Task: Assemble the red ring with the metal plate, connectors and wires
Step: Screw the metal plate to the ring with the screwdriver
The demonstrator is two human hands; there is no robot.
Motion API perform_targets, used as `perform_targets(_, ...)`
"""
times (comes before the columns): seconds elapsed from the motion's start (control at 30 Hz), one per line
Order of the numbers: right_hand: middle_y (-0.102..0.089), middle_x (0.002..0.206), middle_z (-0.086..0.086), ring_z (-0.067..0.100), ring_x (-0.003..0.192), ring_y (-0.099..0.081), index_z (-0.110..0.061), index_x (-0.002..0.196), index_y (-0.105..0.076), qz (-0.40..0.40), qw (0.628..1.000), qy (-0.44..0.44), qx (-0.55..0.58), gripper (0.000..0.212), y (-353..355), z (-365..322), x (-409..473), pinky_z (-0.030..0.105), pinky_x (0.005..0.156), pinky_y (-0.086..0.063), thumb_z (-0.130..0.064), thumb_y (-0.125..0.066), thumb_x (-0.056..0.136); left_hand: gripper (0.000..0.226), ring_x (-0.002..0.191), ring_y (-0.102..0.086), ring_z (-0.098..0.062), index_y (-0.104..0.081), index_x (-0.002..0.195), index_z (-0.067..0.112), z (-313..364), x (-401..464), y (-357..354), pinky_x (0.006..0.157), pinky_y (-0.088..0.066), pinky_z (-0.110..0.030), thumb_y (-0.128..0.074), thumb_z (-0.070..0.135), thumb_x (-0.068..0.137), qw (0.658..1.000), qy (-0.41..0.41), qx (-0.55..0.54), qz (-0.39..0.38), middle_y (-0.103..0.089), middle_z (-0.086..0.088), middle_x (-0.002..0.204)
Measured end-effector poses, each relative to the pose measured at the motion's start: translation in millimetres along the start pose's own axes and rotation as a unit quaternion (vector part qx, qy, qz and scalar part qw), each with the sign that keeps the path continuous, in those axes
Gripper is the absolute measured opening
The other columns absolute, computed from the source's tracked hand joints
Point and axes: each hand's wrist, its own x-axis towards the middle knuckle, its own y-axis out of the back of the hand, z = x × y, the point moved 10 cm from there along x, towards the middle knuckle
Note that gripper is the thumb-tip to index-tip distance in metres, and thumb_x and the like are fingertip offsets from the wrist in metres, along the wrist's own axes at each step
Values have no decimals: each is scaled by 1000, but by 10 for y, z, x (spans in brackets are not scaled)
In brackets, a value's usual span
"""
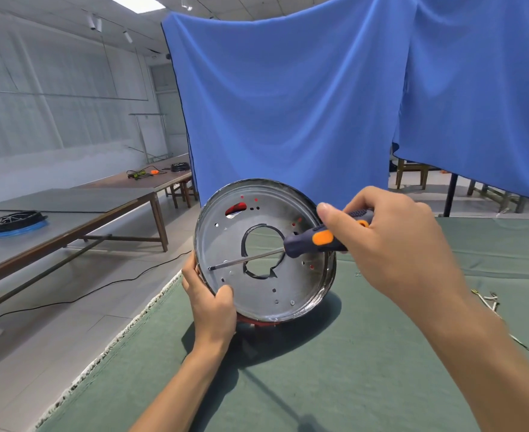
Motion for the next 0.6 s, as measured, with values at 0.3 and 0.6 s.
perform_targets(0.3, -60, 51, -11, 3, 57, -57, -23, 73, -60, -44, 998, -5, 43, 31, -15, 9, -6, 15, 46, -40, -54, -61, 75, 67, 111, -52, -26, -34, 106, 61, 48, -5, 4, 93, -48, -54, -47, 8, 65, 1000, 0, 1, -5, -45, -10, 126)
perform_targets(0.6, -63, 57, -13, 5, 52, -57, -25, 76, -58, -56, 996, 5, 65, 28, -61, -39, -29, 22, 48, -42, -53, -62, 75, 65, 113, -50, -27, -34, 116, 47, -7, 2, 13, 94, -47, -55, -45, 7, 66, 1000, 7, -2, 0, -44, -12, 127)
